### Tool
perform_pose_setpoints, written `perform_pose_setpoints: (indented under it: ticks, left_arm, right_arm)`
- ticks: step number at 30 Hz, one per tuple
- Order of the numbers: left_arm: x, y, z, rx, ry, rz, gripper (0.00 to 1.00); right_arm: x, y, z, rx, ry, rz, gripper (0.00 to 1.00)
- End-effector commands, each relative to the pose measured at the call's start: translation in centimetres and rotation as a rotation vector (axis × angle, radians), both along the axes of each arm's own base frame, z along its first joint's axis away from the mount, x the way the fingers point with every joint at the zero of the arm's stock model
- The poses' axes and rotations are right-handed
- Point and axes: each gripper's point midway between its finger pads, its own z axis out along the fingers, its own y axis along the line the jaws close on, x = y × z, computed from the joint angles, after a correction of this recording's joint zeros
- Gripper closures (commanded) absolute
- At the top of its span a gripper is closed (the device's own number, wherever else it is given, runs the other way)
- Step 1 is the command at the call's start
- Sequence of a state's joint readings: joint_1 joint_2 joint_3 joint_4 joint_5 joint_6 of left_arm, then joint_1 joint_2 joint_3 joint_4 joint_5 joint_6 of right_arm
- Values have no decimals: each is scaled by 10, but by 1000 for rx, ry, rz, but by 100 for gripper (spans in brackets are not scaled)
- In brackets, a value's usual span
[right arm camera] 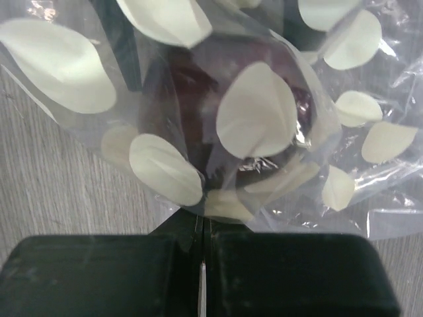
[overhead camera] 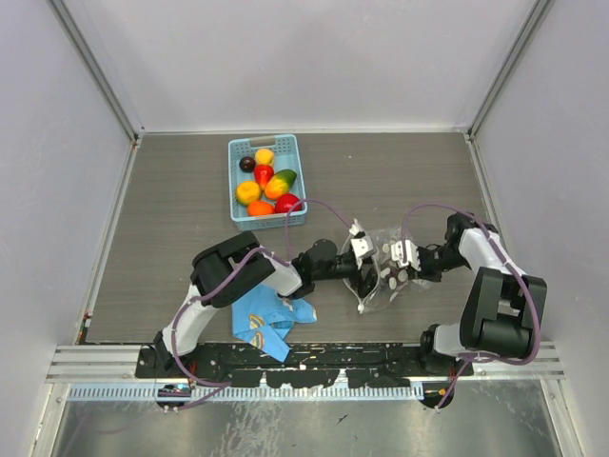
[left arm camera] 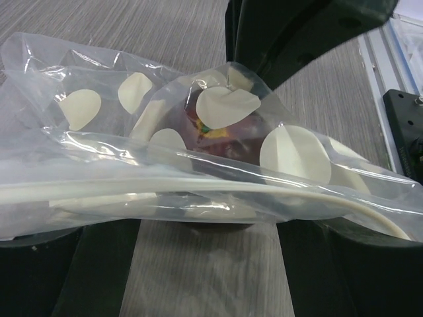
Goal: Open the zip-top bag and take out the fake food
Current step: Pick up the fake fruit from the zipper food storage bag.
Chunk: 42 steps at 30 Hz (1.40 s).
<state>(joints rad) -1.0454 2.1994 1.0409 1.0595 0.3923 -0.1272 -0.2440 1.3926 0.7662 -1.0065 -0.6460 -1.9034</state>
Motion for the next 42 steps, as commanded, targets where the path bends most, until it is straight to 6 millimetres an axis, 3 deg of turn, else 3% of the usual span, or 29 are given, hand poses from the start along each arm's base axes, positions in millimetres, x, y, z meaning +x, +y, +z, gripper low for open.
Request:
perform_pose_setpoints:
  ticks: [1, 12, 19, 25, 31, 42]
  left_arm:
    - [3, -14, 22, -63, -7, 8, 18]
    - [8, -21, 22, -57, 20, 29, 8]
    - [7, -25, 17, -47, 42, 21, 12]
    - [11, -24, 12, -33, 58, 35, 51]
    - [14, -16, 26, -61, 61, 47, 76]
    - [21, 10, 46, -143, 102, 87, 81]
  right_arm:
    - [-2, 12, 8, 26, -19, -7, 99]
    - [-10, 37, 22, 97, -29, 15, 99]
    - [-6, 41, 19, 104, -32, -10, 99]
    - [-1, 35, 22, 81, -37, -68, 99]
    - [2, 15, 22, 67, -54, -170, 99]
    - [3, -29, 21, 109, -57, -408, 99]
